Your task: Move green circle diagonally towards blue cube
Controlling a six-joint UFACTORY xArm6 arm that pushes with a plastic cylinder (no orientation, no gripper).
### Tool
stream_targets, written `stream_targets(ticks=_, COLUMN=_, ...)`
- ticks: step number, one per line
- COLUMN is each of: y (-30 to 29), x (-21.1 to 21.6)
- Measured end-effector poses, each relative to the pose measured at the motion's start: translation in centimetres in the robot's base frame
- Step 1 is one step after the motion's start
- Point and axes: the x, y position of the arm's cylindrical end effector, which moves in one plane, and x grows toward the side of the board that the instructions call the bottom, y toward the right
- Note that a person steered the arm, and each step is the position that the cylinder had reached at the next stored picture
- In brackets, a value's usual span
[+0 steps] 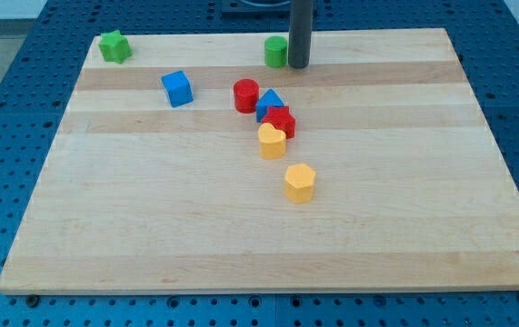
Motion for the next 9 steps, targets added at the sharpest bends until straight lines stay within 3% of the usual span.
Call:
stream_targets(ticks=2, y=-3.8, x=-3.3)
stream_targets(ticks=4, y=0.1, x=-3.7)
stream_targets(ticks=6, y=1.5, x=-7.8)
stream_targets(ticks=9, y=-8.0, x=-7.6)
